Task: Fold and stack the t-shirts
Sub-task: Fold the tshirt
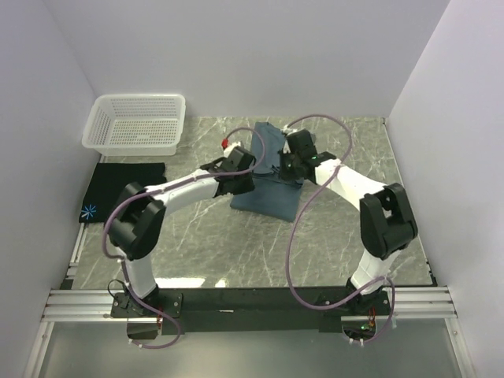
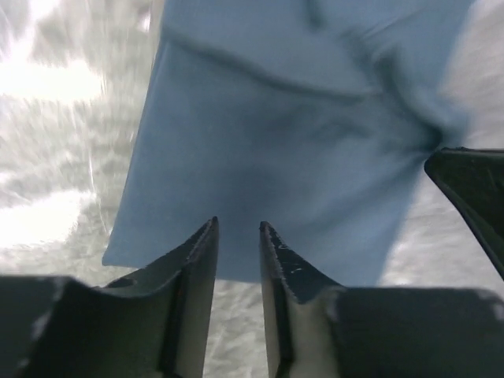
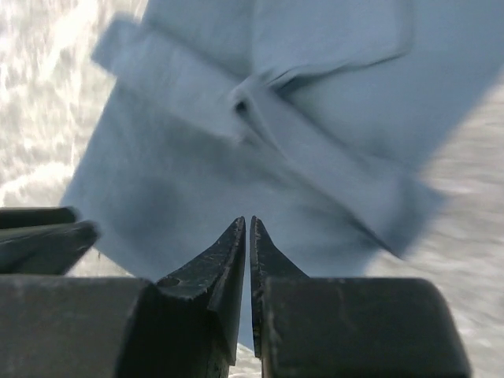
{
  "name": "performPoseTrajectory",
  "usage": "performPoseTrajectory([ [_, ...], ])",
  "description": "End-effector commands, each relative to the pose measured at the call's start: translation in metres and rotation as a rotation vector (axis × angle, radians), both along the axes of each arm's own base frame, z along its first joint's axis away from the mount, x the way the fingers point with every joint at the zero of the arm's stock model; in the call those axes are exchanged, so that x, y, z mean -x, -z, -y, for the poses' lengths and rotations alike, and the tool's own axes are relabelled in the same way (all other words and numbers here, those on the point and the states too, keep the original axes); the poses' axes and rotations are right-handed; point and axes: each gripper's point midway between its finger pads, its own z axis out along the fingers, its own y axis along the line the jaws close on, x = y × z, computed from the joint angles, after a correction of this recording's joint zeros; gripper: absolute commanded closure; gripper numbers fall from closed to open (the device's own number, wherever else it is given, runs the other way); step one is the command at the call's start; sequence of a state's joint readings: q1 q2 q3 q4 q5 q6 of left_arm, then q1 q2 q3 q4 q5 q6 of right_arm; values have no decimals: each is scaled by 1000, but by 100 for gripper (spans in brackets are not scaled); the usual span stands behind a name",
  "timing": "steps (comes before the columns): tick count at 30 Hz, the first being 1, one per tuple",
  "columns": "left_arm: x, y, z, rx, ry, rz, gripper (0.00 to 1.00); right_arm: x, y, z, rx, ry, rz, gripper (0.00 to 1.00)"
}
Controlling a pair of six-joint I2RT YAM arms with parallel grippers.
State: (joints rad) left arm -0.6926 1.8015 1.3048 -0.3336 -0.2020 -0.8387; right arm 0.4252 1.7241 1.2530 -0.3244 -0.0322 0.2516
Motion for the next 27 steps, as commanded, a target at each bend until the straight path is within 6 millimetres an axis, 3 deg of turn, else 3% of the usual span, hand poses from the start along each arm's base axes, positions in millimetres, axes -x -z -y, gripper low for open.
performPoseTrajectory([
  [1,9,33,3,2,-12,-82,69,1,22,-24,-34,-94,-13,87],
  [3,18,49,3,-10,-1,-121,70,-1,29,-31,-36,-116,-16,87],
  [4,31,69,-7,-40,-16,-169,71,-10,42,-30,-9,-102,-27,87],
  [10,50,102,-20,-96,-18,-254,73,-36,57,-18,79,-46,-17,85],
  [12,57,111,-24,-112,-15,-285,74,-50,67,-2,135,5,-15,85],
  [18,79,127,-38,-153,-11,-355,75,-114,54,36,172,187,18,83],
  [22,99,133,-45,-157,2,-390,75,-153,8,52,113,266,116,80],
  [24,103,129,-45,-145,3,-386,75,-157,-15,51,71,253,147,78],
  [26,108,127,-47,-139,3,-383,75,-147,-24,36,18,169,136,76],
  [27,108,124,-47,-136,3,-380,75,-131,-29,29,-12,125,126,75],
])
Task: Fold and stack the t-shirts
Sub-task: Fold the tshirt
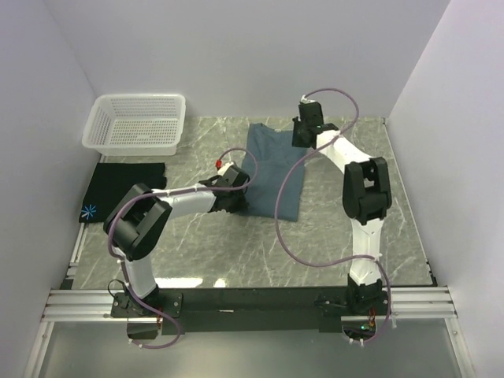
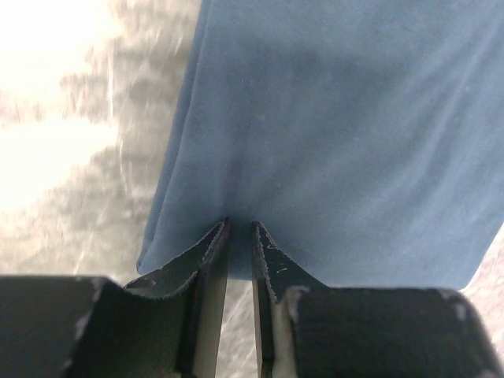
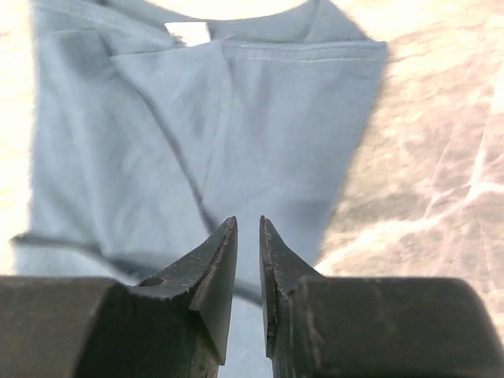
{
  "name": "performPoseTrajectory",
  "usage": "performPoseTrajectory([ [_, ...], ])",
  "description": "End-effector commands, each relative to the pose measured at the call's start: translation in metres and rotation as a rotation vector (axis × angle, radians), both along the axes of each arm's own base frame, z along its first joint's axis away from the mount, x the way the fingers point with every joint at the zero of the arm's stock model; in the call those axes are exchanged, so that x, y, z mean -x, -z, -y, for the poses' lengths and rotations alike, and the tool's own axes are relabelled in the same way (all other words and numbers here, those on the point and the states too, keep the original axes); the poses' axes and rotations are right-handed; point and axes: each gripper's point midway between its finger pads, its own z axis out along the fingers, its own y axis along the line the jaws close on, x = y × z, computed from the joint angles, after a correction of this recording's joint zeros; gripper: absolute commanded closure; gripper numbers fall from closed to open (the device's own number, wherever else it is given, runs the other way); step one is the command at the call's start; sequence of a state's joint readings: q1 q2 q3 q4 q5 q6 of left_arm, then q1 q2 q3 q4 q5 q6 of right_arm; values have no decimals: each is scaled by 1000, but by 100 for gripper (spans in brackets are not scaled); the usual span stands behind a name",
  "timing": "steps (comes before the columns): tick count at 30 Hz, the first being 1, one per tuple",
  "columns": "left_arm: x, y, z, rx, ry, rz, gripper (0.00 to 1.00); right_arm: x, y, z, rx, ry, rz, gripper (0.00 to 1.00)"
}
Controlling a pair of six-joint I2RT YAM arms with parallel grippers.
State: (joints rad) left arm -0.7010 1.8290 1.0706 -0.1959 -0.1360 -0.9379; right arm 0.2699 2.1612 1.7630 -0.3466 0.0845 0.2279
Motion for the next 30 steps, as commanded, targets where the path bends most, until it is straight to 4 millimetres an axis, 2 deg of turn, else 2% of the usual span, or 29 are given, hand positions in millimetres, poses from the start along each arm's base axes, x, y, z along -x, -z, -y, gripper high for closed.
performPoseTrajectory([
  [1,64,43,-35,-146,42,-223,75,26,-51,-40,-144,-170,64,75],
  [2,64,41,-35,-144,44,-220,75,36,-53,-44,-192,-182,58,74],
  [3,66,40,-35,-145,45,-220,75,61,-46,-47,-235,-205,27,74],
  [4,66,37,-35,-139,46,-215,75,71,-53,-62,-336,-248,32,74],
  [5,69,35,-37,-142,45,-222,75,82,-51,-66,-382,-264,22,73],
  [6,73,35,-39,-139,41,-233,75,106,-41,-70,-428,-282,-14,73],
  [7,74,27,-39,-123,41,-221,74,112,-48,-79,-506,-302,3,73],
  [8,75,23,-41,-117,35,-215,73,126,-49,-89,-572,-352,-16,72],
  [9,78,20,-42,-106,26,-211,68,141,-40,-89,-607,-356,-45,72],
  [11,71,-1,-40,-74,20,-153,59,145,-45,-94,-677,-378,-23,71],
  [12,64,-9,-38,-65,28,-115,49,148,-40,-92,-692,-380,-35,70],
  [15,30,-47,-28,-17,24,16,38,144,-31,-84,-762,-368,-61,68],
  [16,17,-55,-31,3,6,43,38,138,-36,-83,-790,-379,-30,69],
  [17,9,-62,-25,43,21,59,38,137,-36,-82,-828,-362,-42,68],
  [18,0,-66,-24,64,28,80,38,135,-27,-79,-847,-348,-57,68],
  [19,-23,-80,-22,119,14,136,38,131,-27,-76,-866,-353,-48,69],
  [20,-33,-75,-21,130,13,131,40,128,-23,-73,-881,-334,-65,69],
  [21,-48,-83,-16,151,23,159,46,125,-10,-72,-893,-319,-95,69],
  [23,-72,-66,-13,151,23,150,53,118,-1,-67,-926,-300,-109,69],
  [24,-88,-75,-5,171,47,175,61,115,12,-65,-935,-283,-135,70],
  [25,-98,-71,-5,173,47,173,64,112,17,-63,-943,-275,-137,70],
  [26,-104,-50,-3,162,51,136,68,108,23,-58,-952,-242,-148,70],
  [27,-115,-52,2,173,63,147,73,105,35,-55,-953,-219,-165,71],
  [28,-123,-45,-2,169,51,141,74,103,39,-53,-956,-207,-172,71],
  [29,-126,-28,-5,152,40,114,76,99,45,-47,-958,-174,-174,71],
  [30,-131,-22,-9,147,19,102,77,99,52,-42,-960,-150,-182,71],
])
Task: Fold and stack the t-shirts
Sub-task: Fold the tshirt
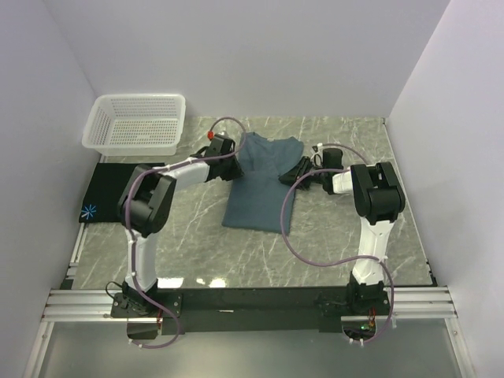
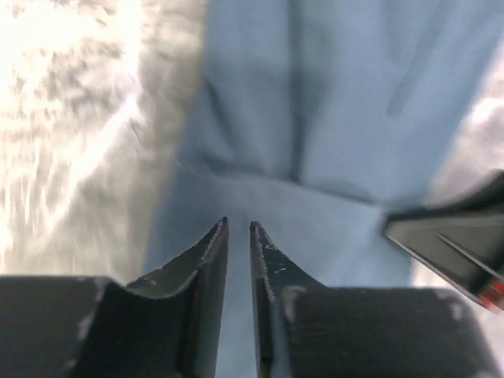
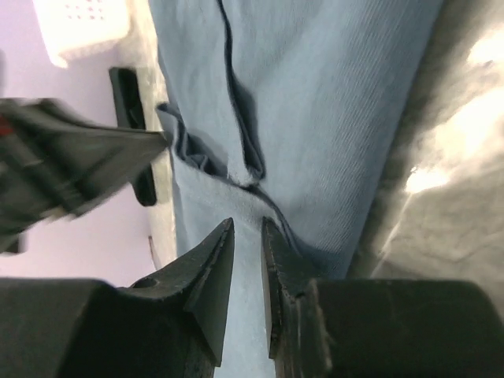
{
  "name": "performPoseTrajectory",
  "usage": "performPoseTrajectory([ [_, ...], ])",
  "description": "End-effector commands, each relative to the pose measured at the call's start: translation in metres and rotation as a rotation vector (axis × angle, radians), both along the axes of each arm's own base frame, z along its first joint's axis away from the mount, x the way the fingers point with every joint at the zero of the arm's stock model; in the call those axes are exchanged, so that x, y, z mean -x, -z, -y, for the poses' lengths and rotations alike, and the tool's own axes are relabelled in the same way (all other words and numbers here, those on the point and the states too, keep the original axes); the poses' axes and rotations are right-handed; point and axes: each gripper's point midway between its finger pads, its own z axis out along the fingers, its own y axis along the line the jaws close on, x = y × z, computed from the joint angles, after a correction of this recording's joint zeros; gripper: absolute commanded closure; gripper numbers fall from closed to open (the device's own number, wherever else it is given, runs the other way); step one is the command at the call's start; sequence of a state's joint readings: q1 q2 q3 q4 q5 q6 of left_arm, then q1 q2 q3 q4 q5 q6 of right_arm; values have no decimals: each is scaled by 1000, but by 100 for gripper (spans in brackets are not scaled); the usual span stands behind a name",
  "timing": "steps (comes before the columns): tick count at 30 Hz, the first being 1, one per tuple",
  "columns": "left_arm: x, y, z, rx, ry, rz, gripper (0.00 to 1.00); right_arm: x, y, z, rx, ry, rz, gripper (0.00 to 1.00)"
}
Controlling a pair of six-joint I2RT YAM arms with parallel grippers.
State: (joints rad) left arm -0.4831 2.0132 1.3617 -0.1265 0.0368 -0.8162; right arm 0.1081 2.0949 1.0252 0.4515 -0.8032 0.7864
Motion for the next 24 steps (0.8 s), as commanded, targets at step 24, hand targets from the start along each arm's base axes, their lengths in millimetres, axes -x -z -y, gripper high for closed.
performPoseTrajectory([
  [24,114,-41,-32,146,17,24,60,141,-96,-102,-105,-359,160,72],
])
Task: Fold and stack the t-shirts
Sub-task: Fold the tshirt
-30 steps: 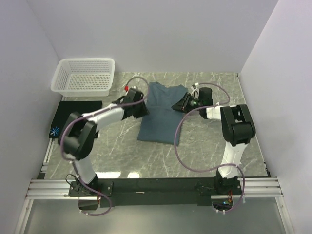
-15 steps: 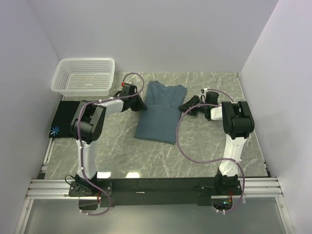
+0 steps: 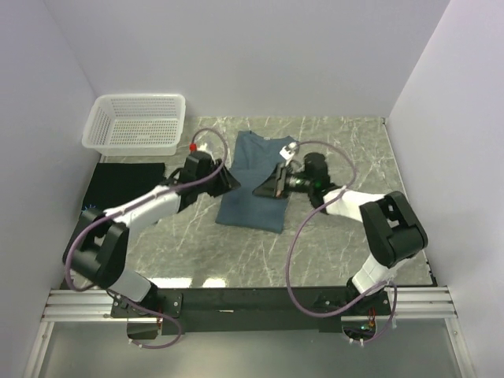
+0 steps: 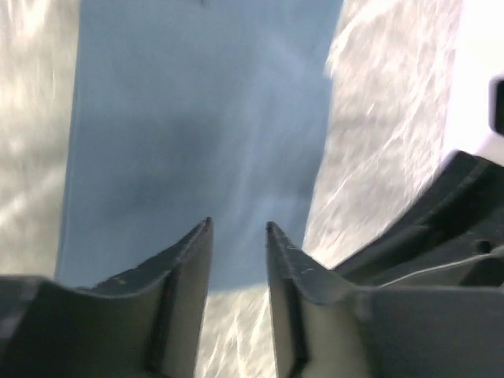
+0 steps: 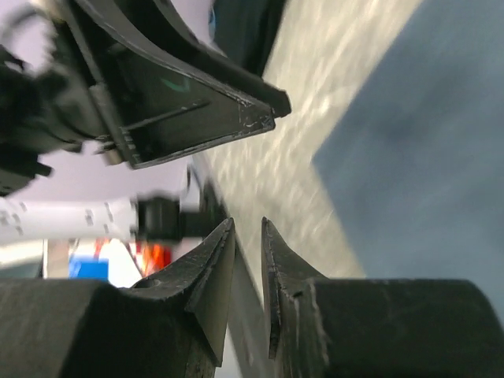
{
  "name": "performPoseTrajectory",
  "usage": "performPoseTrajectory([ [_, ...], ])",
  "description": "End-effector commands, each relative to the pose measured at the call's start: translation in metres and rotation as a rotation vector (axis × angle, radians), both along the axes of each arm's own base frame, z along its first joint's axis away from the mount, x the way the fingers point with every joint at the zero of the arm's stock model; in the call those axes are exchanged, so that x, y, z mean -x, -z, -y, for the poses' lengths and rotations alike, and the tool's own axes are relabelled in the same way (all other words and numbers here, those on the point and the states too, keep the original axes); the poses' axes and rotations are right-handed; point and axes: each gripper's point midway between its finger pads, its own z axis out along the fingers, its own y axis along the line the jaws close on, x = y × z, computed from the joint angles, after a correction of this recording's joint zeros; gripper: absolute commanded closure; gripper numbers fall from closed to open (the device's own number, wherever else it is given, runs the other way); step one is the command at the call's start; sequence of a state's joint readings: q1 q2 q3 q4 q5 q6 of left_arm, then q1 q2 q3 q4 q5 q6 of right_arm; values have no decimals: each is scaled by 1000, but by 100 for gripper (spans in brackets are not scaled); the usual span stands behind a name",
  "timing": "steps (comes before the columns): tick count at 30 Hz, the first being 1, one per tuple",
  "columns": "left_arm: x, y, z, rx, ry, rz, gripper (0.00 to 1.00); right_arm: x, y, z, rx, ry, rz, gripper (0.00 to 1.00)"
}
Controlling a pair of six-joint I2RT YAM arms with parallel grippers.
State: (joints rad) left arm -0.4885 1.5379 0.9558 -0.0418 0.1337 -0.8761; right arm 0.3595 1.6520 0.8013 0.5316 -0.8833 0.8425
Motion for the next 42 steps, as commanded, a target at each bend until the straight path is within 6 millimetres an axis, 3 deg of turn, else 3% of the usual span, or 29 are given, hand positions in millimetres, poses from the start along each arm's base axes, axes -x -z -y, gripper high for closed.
performPoseTrajectory([
  [1,33,41,-9,-22,-15,-85,62,29,33,-18,34,-64,-78,72],
  [2,37,48,-7,-10,-14,-94,64,31,52,-22,47,-72,-128,72],
  [5,52,86,-14,-40,-25,-166,70,37,80,-33,55,-76,-222,73],
  [8,68,123,-26,-71,-67,-250,77,49,132,-29,89,-62,-367,73],
  [11,78,138,-34,-83,-98,-305,78,56,149,-23,95,-53,-467,74],
  [15,86,136,-44,-82,-124,-313,79,57,131,-11,68,-40,-443,74],
  [16,84,128,-44,-76,-125,-295,79,63,134,-6,110,-47,-442,74],
  [17,87,129,-47,-92,-126,-309,79,61,123,-3,120,-42,-399,74],
  [20,88,120,-49,-88,-132,-294,79,70,119,9,190,-51,-368,74],
  [26,93,120,-56,-83,-176,-307,80,97,148,44,212,17,-517,74],
  [28,93,123,-60,-85,-192,-317,82,89,151,59,167,85,-563,75],
  [31,98,126,-66,-92,-209,-344,83,94,163,73,175,125,-628,76],
  [34,95,117,-70,-100,-225,-319,82,97,160,77,199,127,-611,76],
  [37,92,100,-73,-108,-231,-291,77,95,149,82,253,131,-551,75],
  [38,94,95,-74,-121,-223,-299,75,87,135,83,261,140,-487,75],
  [40,93,84,-80,-152,-242,-276,64,92,130,90,326,146,-465,74],
  [42,95,76,-86,-207,-248,-264,50,80,112,98,390,191,-354,72],
])
